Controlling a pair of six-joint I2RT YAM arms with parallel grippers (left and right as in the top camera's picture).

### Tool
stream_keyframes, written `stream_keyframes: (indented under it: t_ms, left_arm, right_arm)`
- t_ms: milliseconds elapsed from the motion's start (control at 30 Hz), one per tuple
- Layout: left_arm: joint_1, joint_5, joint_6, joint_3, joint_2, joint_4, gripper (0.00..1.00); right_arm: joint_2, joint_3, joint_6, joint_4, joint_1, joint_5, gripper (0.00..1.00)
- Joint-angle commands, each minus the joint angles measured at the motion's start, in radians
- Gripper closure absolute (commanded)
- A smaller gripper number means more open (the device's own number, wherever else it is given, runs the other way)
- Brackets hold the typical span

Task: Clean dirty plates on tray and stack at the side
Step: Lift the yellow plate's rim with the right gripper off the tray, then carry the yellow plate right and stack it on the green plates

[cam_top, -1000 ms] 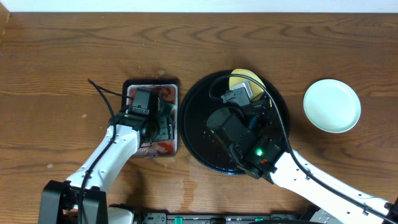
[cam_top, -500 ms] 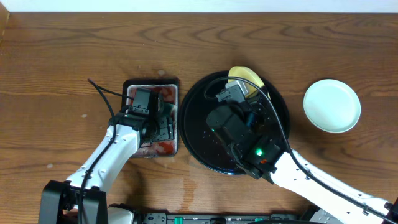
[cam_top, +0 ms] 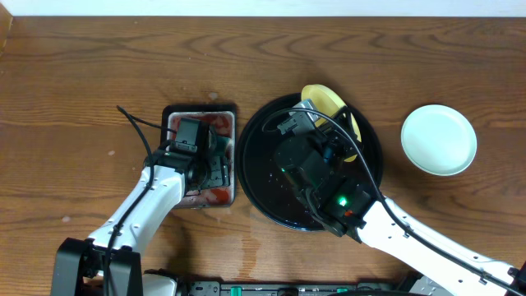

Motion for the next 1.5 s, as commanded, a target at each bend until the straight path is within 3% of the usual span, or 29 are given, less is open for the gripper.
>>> stream_keyframes:
  t_ms: [0,400,600,767,867,1100,1300,1467]
  left_arm:
    - [0.003,0.009,0.002,-0.011,0.0,-0.006,0.23]
    - [0.003,0.009,0.002,-0.011,0.001,-0.006,0.23]
    - [0.003,0.009,0.002,-0.011,0.001,-0.006,0.23]
    - [0.003,0.009,0.002,-0.011,0.001,-0.006,0.23]
    - [0.003,0.009,0.002,-0.011,0.001,-0.006,0.23]
    - [0.003,0.009,0.002,-0.011,0.001,-0.005,0.23]
    - [0.003,0.009,0.002,-0.011,0.001,-0.005,0.23]
    - [0.003,0.009,0.002,-0.011,0.001,-0.006,0.23]
  right_arm:
    - [-0.016,0.0,-0.038,0.004,0.001,0.026,0.99]
    - [-0.016,0.0,-0.002,0.007,-0.02,0.025,0.99]
    - [-0.015,-0.001,0.394,-0.098,-0.137,-0.077,0.99]
    - [-0.007,-0.001,0.872,-0.308,-0.359,-0.52,0.99]
    - [0.007,-0.001,1.03,-0.35,-0.536,-0.8,0.99]
    - [0.009,-0.001,1.131,-0.365,-0.932,-1.257,1.0]
    - [0.01,-0.003,1.131,-0.478,-1.162,-1.285,0.99]
    - [0.01,-0.029,1.132,-0.474,-1.295,-1.291,0.99]
